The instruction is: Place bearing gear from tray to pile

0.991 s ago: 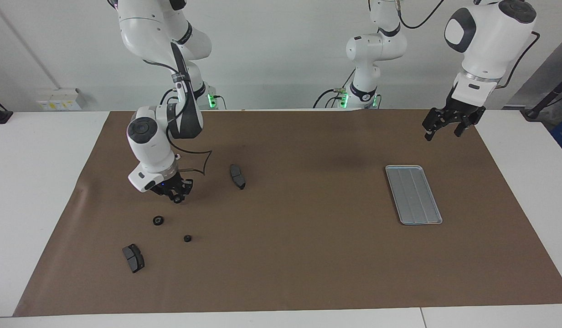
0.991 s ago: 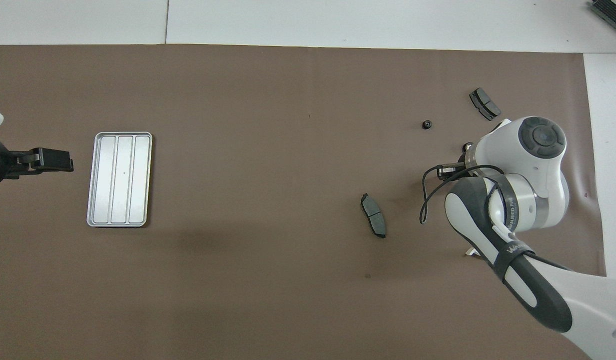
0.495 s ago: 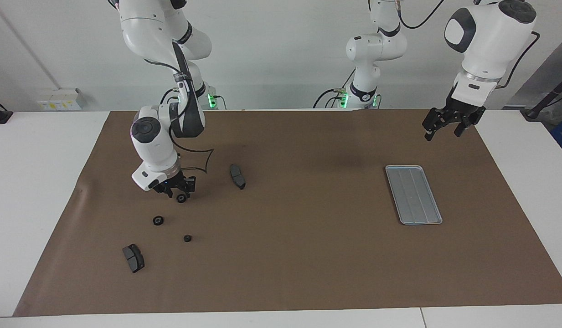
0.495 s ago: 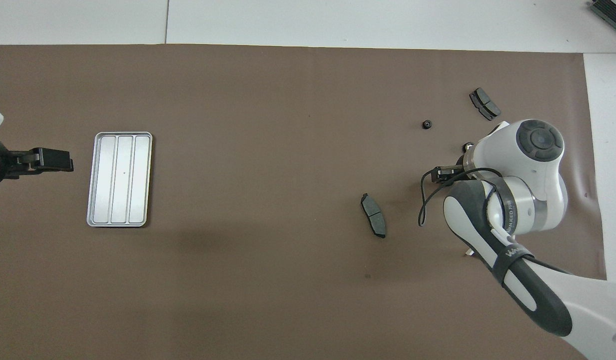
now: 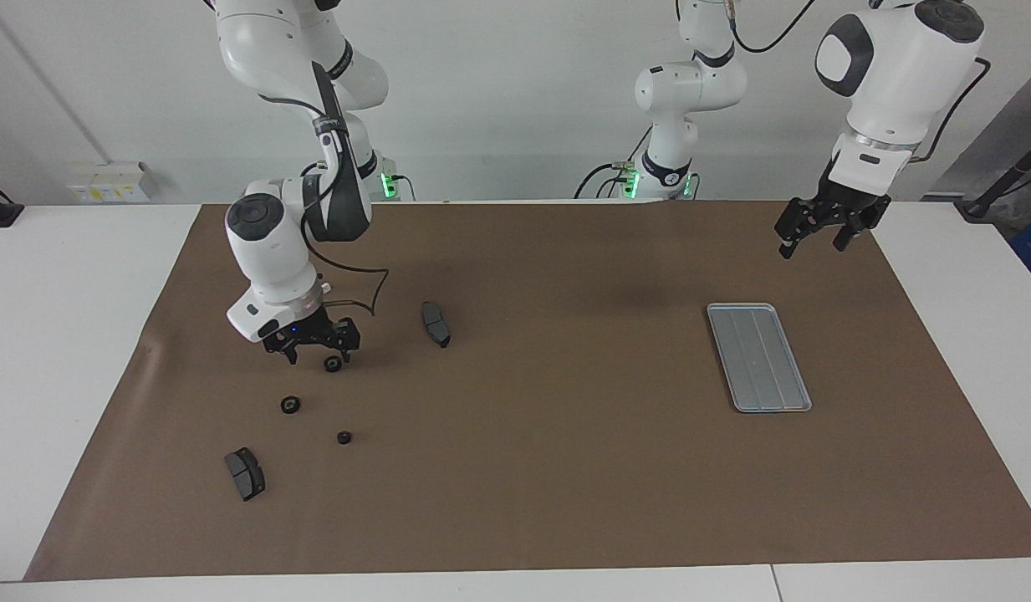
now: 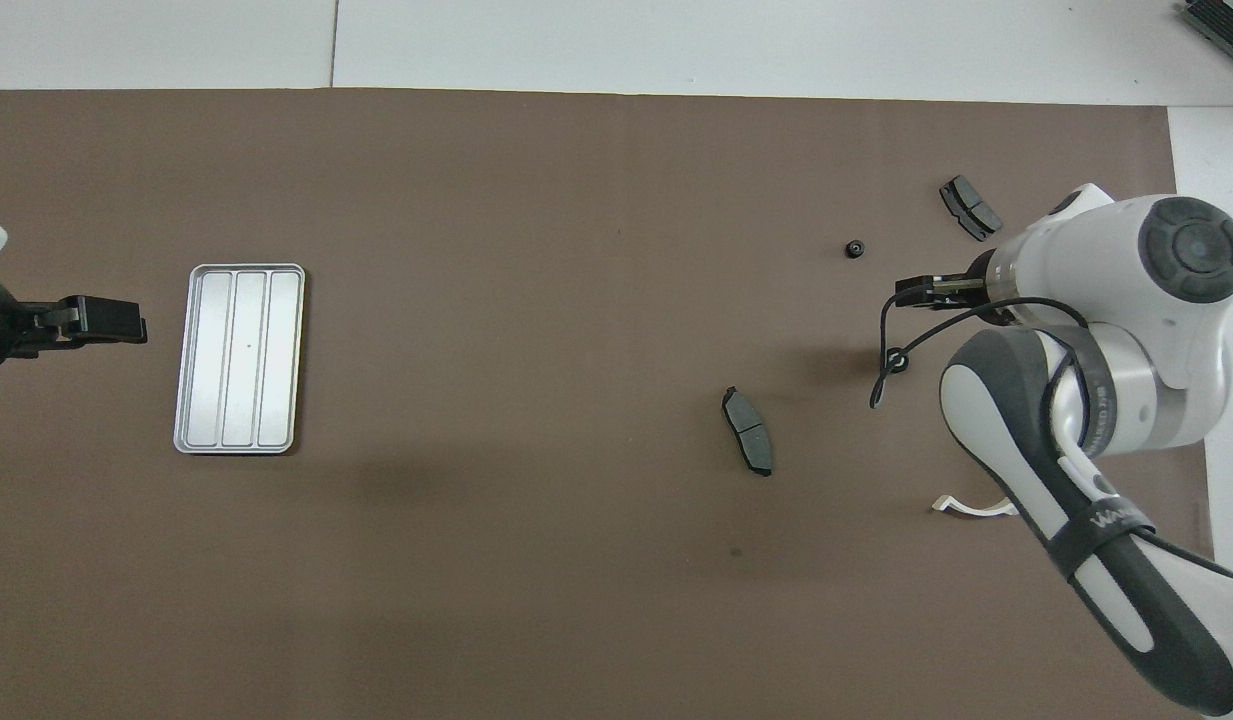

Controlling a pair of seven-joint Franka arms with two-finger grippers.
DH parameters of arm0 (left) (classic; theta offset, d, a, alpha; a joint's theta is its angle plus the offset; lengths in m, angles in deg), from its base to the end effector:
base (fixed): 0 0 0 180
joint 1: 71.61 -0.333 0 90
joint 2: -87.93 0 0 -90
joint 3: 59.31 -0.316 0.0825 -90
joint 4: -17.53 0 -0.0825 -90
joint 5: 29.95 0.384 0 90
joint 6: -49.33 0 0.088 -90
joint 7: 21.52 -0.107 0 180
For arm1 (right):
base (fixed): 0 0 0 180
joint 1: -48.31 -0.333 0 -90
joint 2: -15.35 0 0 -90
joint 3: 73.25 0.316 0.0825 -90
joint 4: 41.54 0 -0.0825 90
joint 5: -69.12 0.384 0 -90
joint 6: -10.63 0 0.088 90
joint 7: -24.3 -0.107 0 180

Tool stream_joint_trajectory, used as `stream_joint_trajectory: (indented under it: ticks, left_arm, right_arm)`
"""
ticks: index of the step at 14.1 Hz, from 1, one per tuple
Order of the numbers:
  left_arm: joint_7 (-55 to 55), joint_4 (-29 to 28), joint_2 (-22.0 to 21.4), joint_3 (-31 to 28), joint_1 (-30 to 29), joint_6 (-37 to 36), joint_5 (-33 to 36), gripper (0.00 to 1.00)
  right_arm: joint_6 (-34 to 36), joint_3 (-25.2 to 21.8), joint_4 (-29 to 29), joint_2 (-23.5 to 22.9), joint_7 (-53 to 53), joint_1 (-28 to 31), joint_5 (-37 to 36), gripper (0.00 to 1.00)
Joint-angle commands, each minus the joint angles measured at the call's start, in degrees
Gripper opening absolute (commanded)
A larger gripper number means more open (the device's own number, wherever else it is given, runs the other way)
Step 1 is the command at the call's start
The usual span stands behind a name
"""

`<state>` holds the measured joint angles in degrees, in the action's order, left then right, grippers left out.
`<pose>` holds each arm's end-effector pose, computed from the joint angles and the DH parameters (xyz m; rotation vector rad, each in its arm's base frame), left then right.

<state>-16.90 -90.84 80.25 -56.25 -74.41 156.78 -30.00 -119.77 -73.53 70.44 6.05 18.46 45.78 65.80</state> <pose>0.5322 -0.0039 0.5710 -3.1326 -0.1197 -0.1851 0.6070 0.0225 0.4110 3.0947 -0.0441 0.2514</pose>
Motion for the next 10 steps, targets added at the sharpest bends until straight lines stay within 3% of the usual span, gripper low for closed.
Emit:
stream_joint_trajectory:
  ticks: [1,10]
  left_arm:
    - [-0.6,-1.1,-1.4,0.2,-0.5,0.0,-0.9,1.0]
    - [-0.6,-1.1,-1.3,0.2,-0.5,0.0,-0.9,1.0]
  right_arm:
    - [6.4,0.5,-3.0,3.4,-0.1,3.2,0.8,1.0]
    - [30.9,0.4,-14.0,11.2,0.3,6.9,1.2,1.0]
